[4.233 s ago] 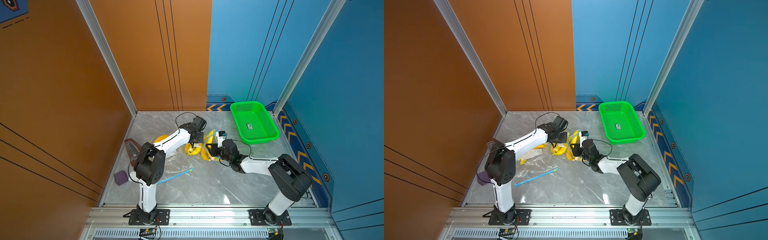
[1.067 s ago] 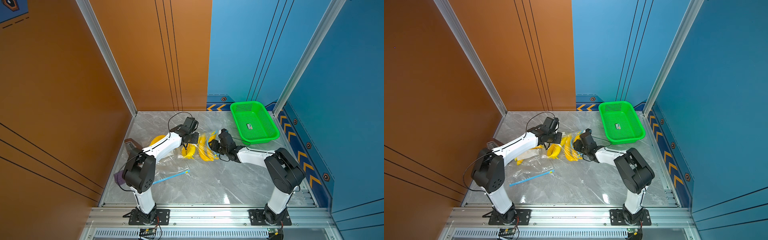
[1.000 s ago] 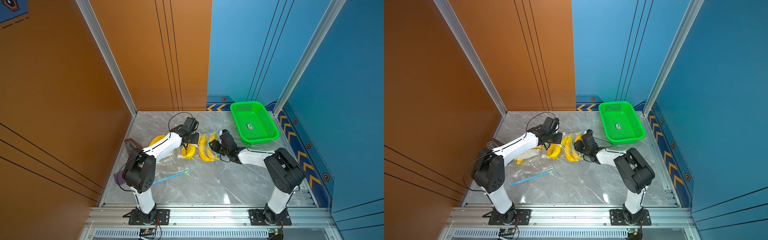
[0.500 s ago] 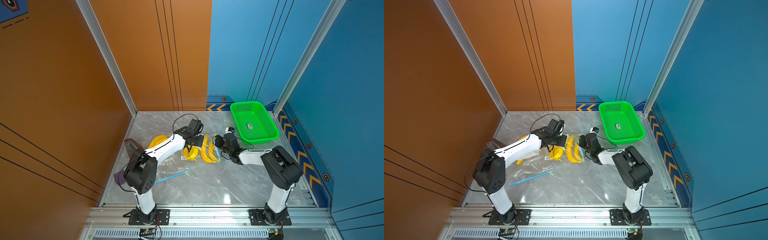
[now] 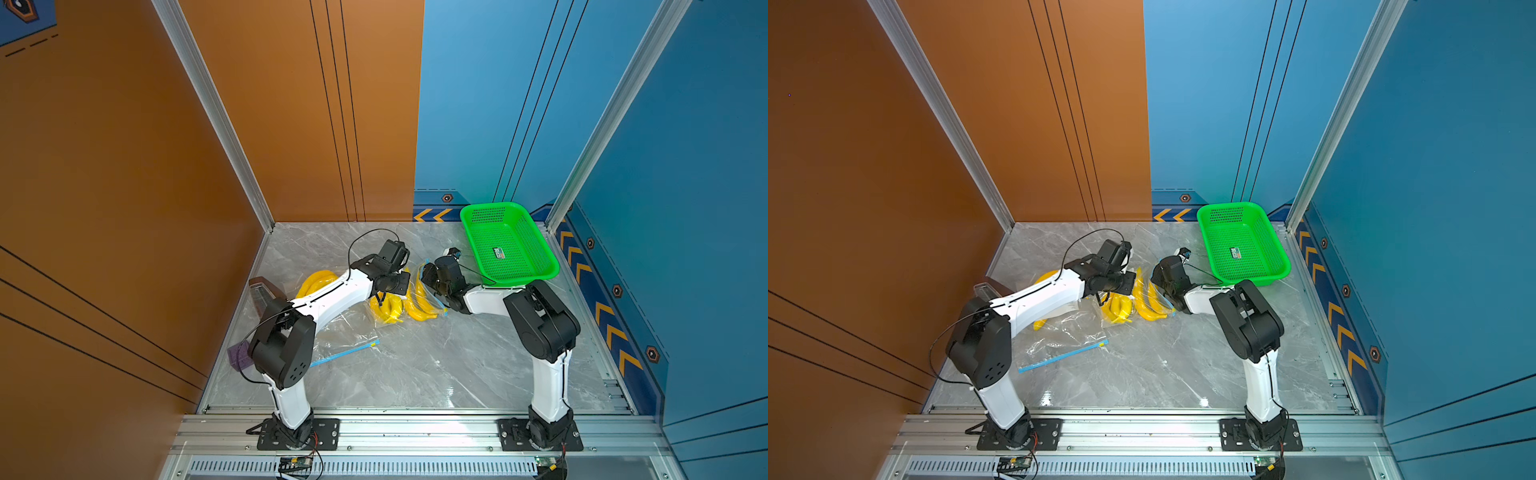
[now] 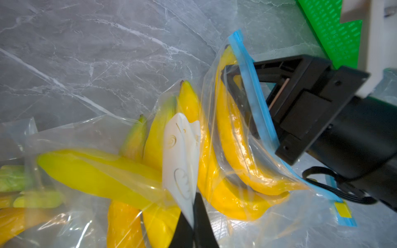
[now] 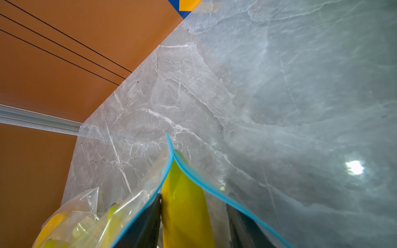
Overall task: Open the zip-top bag and take out the banana
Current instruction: Pick up the banana from the zipper food storage bag.
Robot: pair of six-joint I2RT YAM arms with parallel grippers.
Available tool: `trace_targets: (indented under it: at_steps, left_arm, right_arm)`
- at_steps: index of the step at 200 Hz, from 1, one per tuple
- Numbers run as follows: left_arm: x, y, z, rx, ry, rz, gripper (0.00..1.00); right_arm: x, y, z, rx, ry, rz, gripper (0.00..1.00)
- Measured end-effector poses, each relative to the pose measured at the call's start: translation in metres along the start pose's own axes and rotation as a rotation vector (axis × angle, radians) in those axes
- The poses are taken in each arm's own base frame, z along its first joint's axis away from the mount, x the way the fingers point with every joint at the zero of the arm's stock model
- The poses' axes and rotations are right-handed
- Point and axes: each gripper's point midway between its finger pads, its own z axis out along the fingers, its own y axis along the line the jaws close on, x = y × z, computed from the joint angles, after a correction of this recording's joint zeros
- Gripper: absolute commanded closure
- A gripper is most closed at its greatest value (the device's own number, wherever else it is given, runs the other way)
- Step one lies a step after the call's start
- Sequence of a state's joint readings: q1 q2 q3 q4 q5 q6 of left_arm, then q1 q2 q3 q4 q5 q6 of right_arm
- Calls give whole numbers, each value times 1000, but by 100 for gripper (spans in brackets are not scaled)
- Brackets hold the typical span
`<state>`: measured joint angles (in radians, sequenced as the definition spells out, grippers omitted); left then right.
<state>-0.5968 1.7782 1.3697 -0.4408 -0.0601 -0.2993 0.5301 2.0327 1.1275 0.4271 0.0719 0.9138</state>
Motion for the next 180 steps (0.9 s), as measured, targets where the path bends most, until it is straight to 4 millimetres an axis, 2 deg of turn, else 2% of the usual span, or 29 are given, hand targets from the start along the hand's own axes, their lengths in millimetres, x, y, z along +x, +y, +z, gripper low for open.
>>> trace_targets:
  at_steps: [22, 45, 68, 102, 129, 155, 180]
  left_arm:
    - [0, 1, 0, -3, -1, 0, 100]
    - [0, 2, 0, -7, -1, -5, 100]
    - [0, 4, 0, -12, 1, -8, 100]
    - [0, 5, 0, -12, 1, -10, 100]
    - [-1, 6, 0, -20, -2, -14, 100]
    - [-2, 17, 1, -46, -6, -57, 100]
    - [0, 41, 4, -92, -1, -138, 100]
  right_arm:
    - [5, 0, 2, -12, 22, 0, 54]
    - [7, 11, 2, -61, 41, -7, 50]
    - [11, 16, 2, -84, 51, -32, 49]
    - [27, 2, 19, -52, 89, -46, 57]
    - [29, 1, 20, -49, 97, -52, 68]
    - [30, 6, 12, -54, 97, -72, 71]
    - [33, 21, -14, -82, 87, -100, 72]
